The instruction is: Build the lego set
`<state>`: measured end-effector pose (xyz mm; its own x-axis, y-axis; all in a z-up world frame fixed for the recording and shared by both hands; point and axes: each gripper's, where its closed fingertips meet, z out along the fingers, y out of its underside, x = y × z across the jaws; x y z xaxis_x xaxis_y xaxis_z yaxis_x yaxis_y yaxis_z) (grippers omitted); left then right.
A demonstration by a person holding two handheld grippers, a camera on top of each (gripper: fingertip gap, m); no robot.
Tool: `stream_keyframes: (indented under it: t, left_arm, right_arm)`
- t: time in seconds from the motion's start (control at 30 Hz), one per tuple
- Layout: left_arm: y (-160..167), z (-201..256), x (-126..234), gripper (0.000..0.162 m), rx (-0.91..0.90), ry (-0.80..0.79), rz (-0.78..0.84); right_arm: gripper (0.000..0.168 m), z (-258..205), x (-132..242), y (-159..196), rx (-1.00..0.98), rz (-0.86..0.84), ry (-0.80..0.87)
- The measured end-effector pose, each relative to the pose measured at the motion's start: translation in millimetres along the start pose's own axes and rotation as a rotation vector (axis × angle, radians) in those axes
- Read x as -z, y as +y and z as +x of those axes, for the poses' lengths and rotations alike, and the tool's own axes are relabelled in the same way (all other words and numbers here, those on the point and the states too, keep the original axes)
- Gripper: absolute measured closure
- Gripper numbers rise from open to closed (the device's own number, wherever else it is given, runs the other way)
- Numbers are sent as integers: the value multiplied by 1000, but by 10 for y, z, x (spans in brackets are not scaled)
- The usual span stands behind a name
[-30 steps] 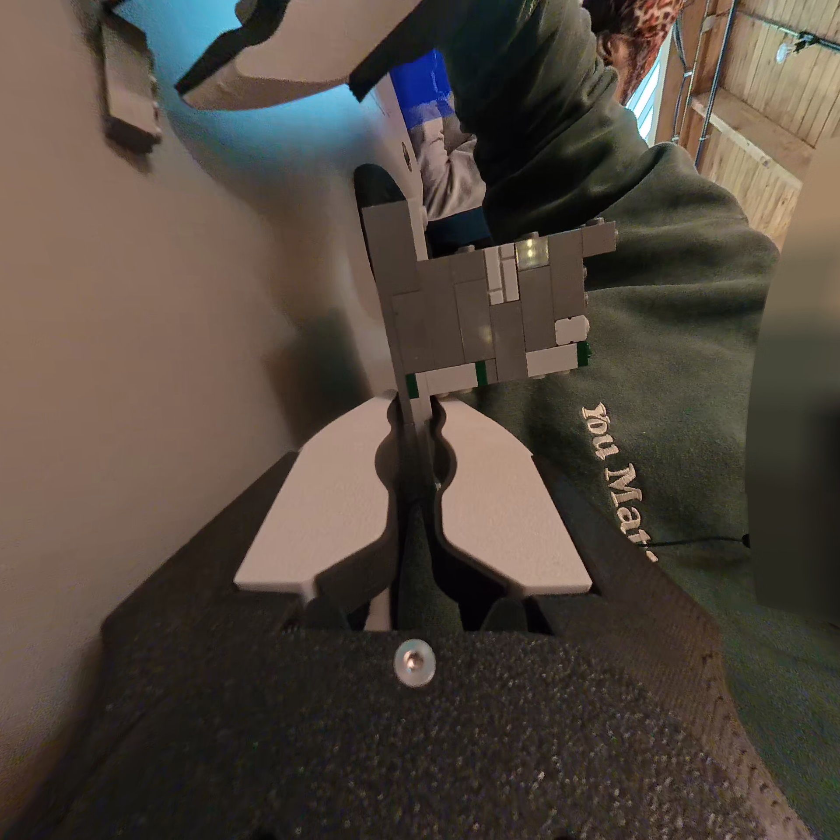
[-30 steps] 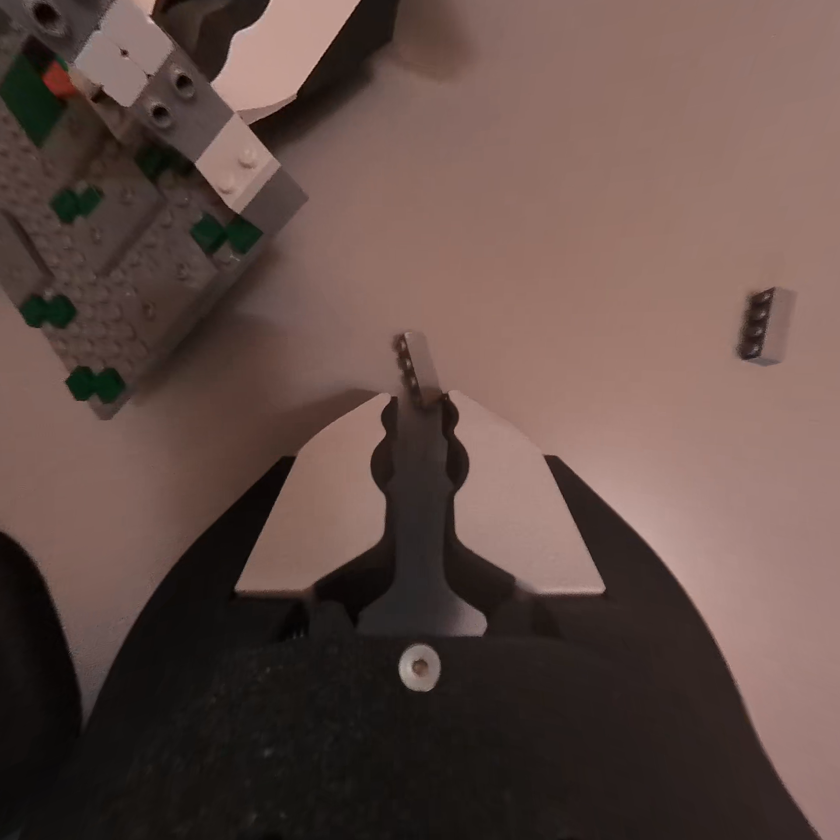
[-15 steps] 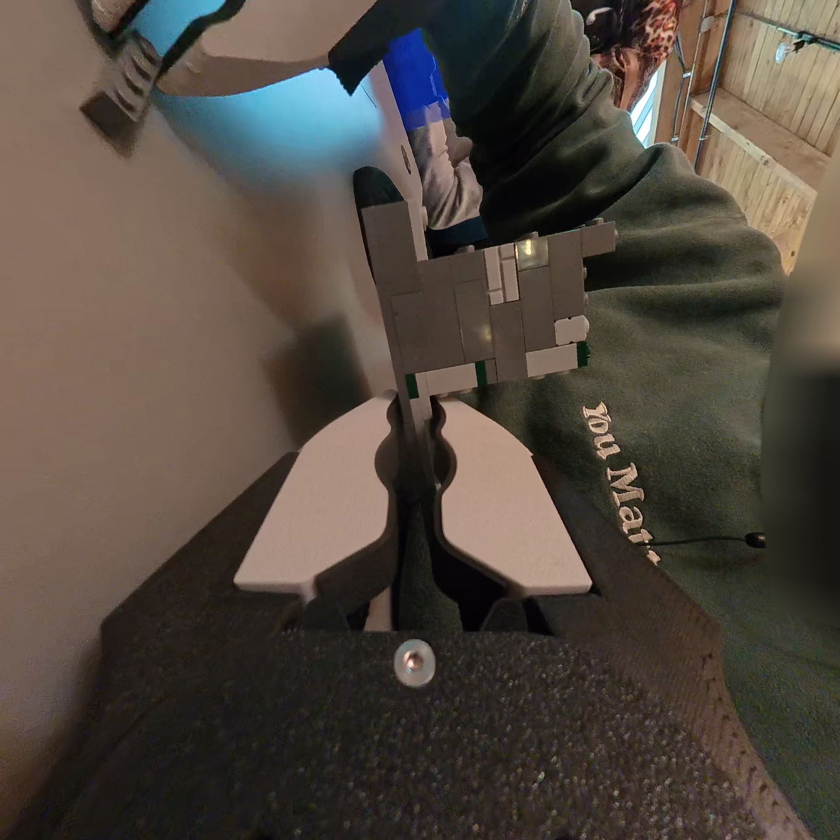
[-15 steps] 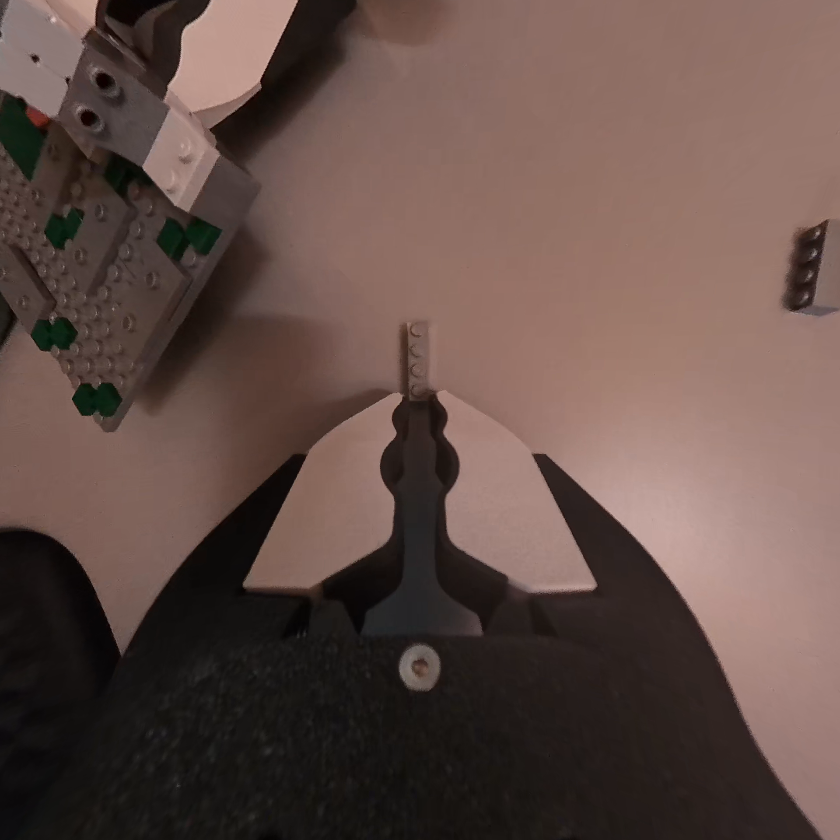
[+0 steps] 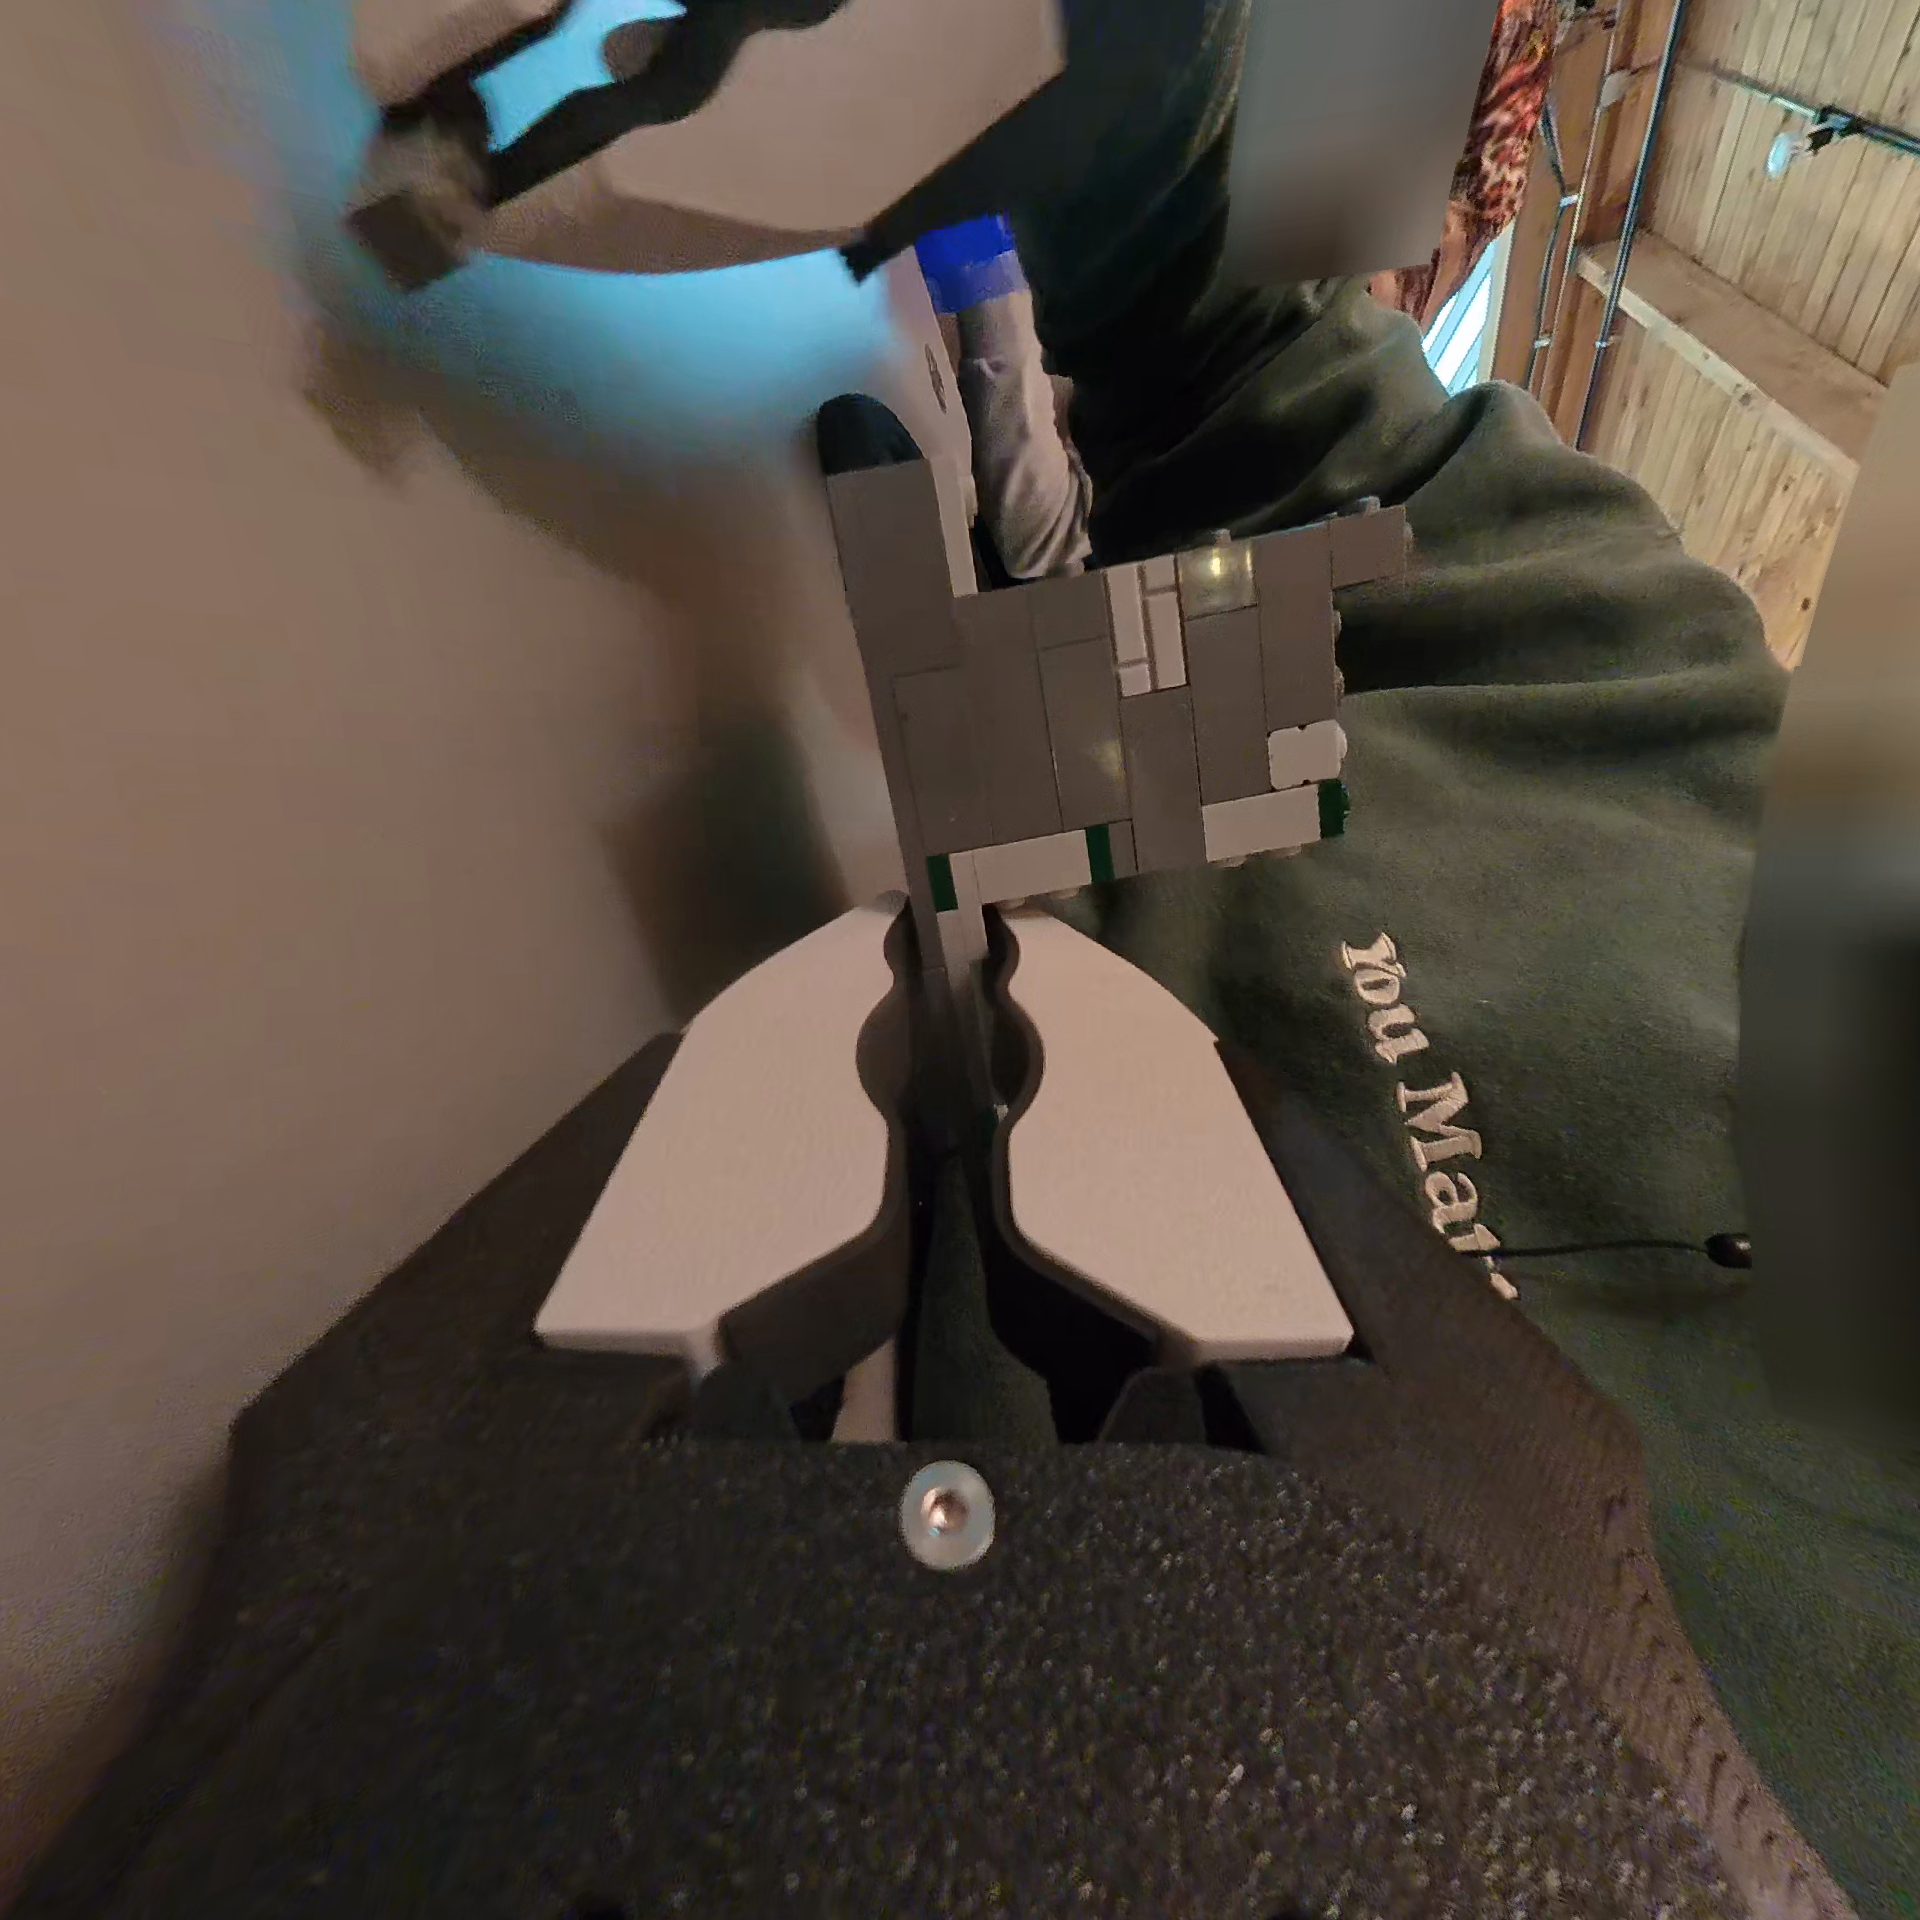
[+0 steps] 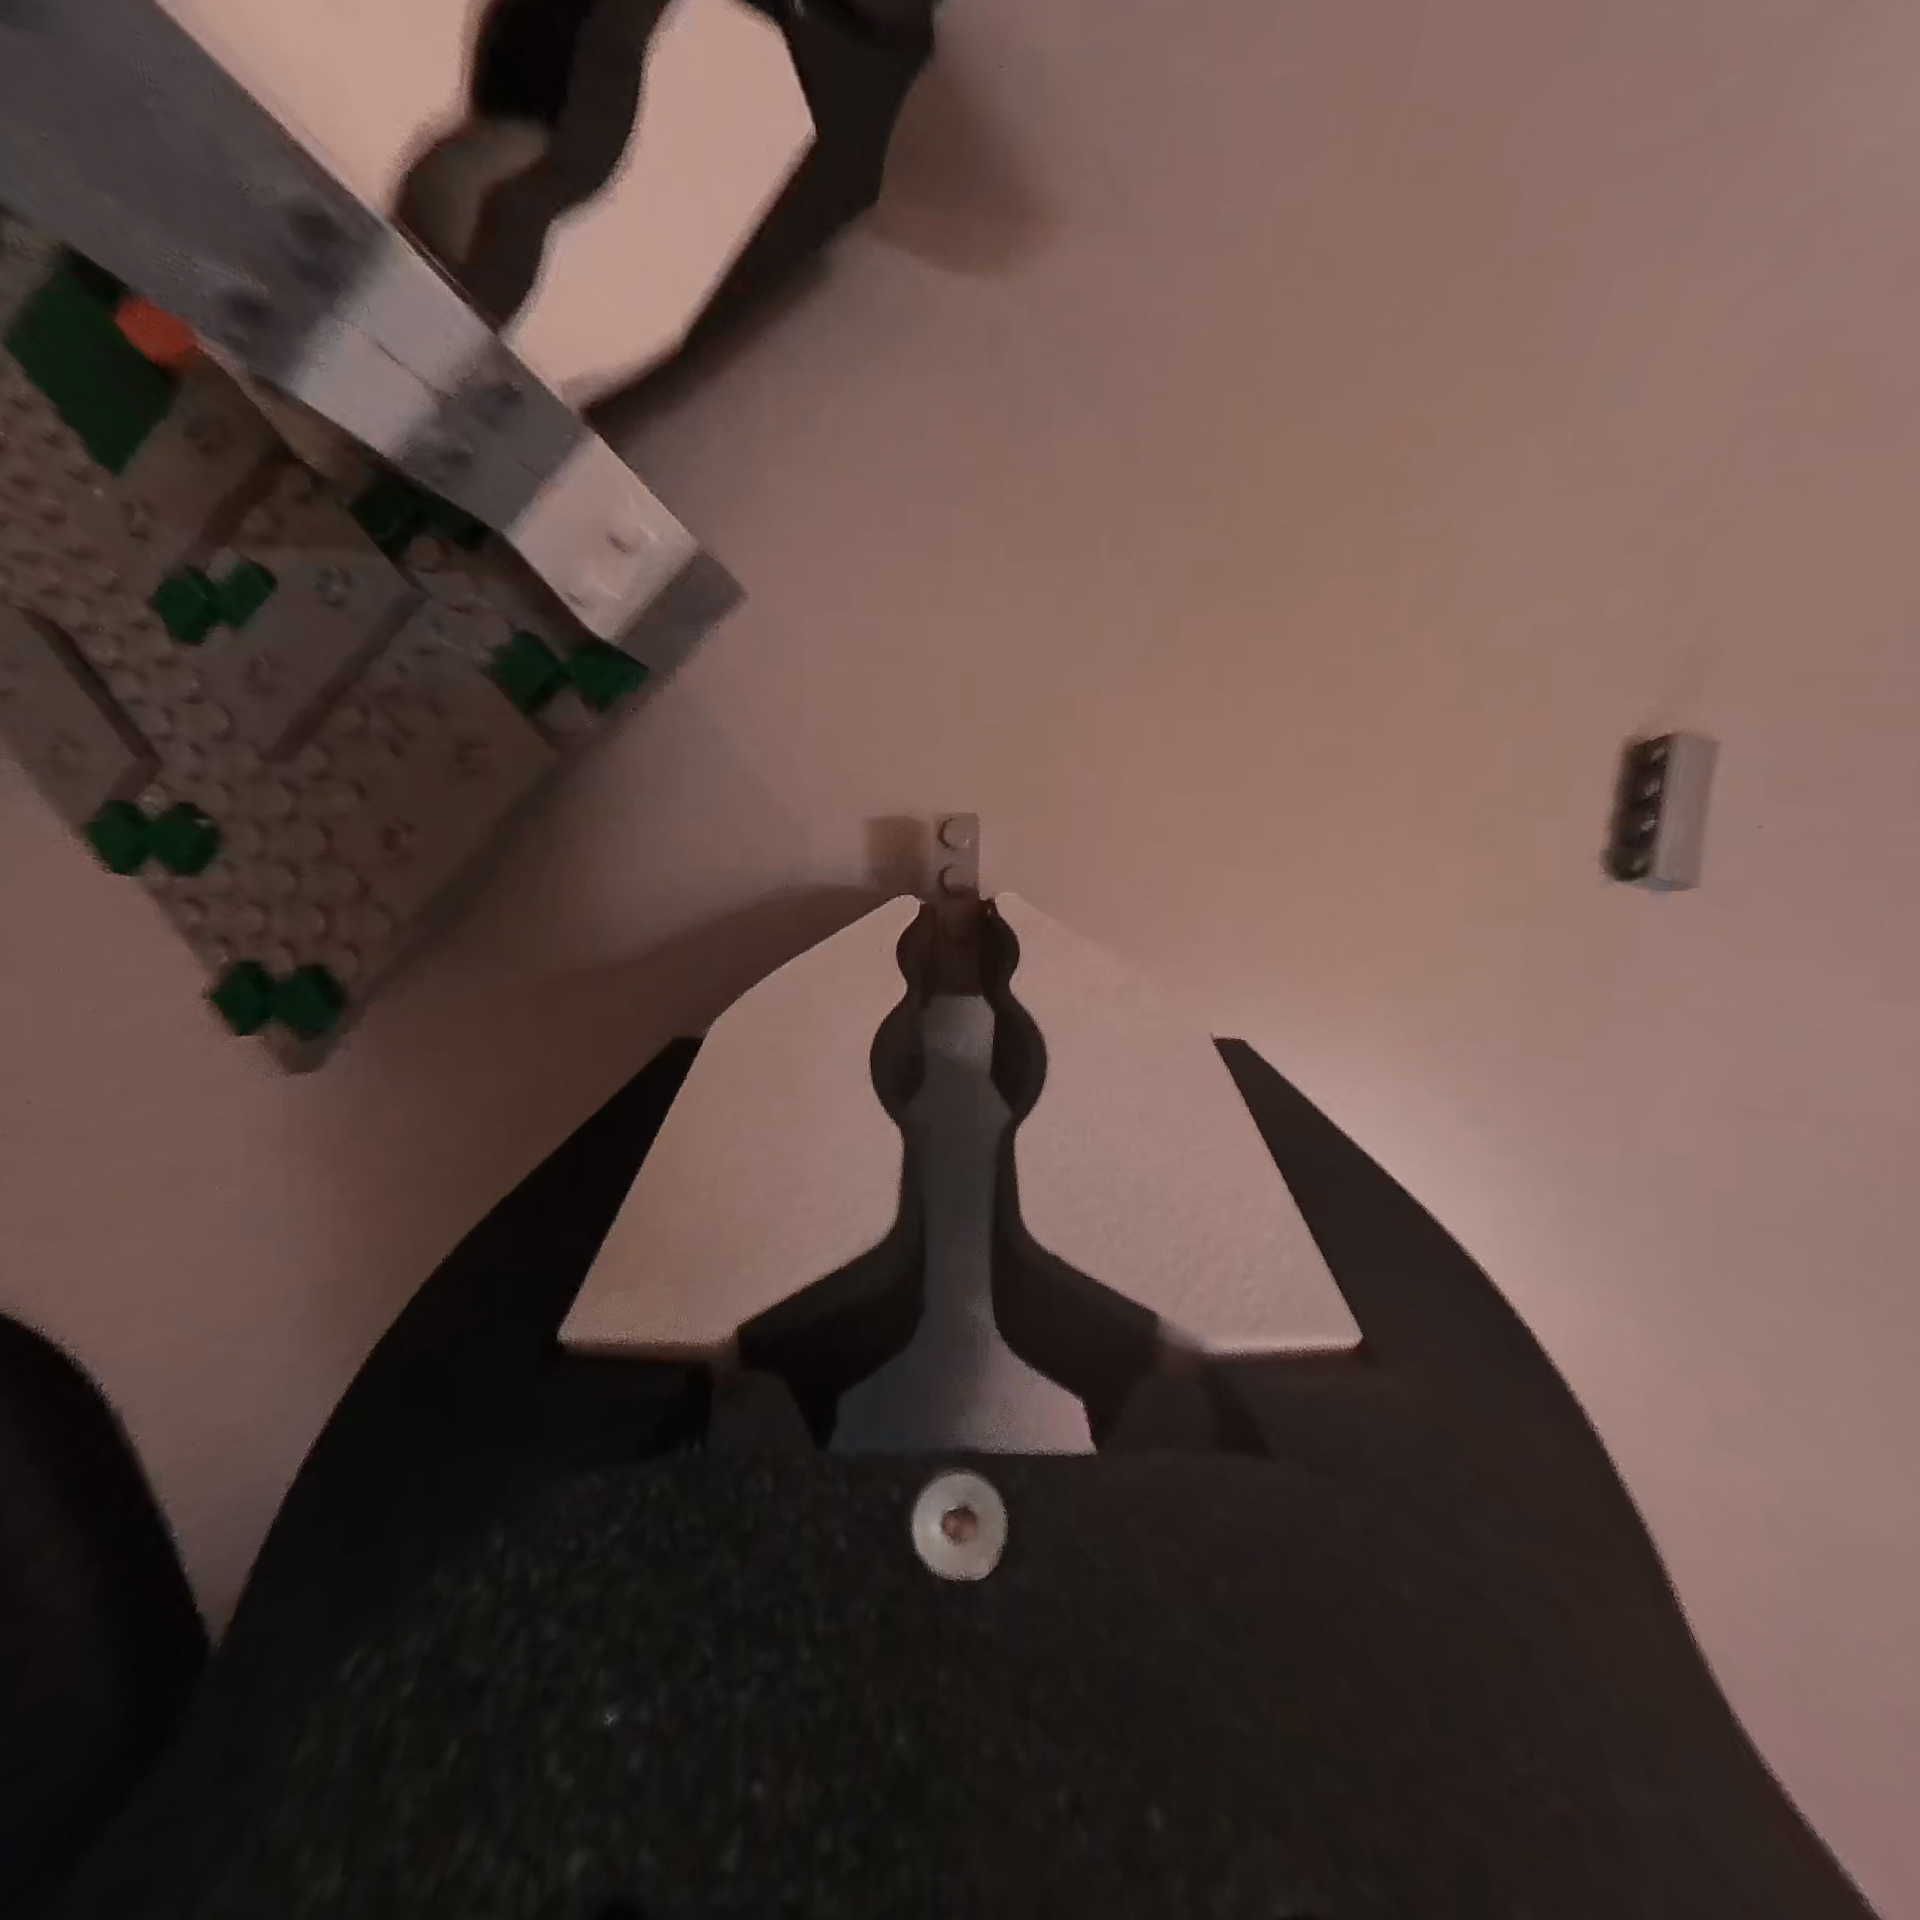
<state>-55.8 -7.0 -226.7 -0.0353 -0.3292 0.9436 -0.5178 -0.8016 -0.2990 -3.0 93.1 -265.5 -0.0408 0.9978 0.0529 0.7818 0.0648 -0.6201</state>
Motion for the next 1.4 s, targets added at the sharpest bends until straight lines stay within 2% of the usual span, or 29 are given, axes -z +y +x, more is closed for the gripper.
stream_keyframes:
  t: [0.17, 0.27, 0.43, 0.57, 0.77, 1.4]
  left_arm:
    - [-10, -11, -6, 152, 22, 2, -3]
    - [-7, -21, -15, 152, 37, 0, -11]
    - [6, -40, -32, 152, 69, -3, -36]
    - [16, -41, -44, 152, 84, 4, -54]
    - [38, -5, -39, 152, 77, 25, -67]
    - [60, -63, -64, 152, 30, -52, -69]
  right_arm:
    - [161, -19, 494, -488, 147, 144, 36]
    - [161, -198, 752, -814, 290, 186, 22]
    - [161, -595, 799, -1181, 512, 156, -39]
    - [161, -714, 622, -1179, 603, 72, -87]
    - [161, -725, 491, -1044, 574, 11, -155]
    - [160, -747, 463, -947, 592, -42, -140]
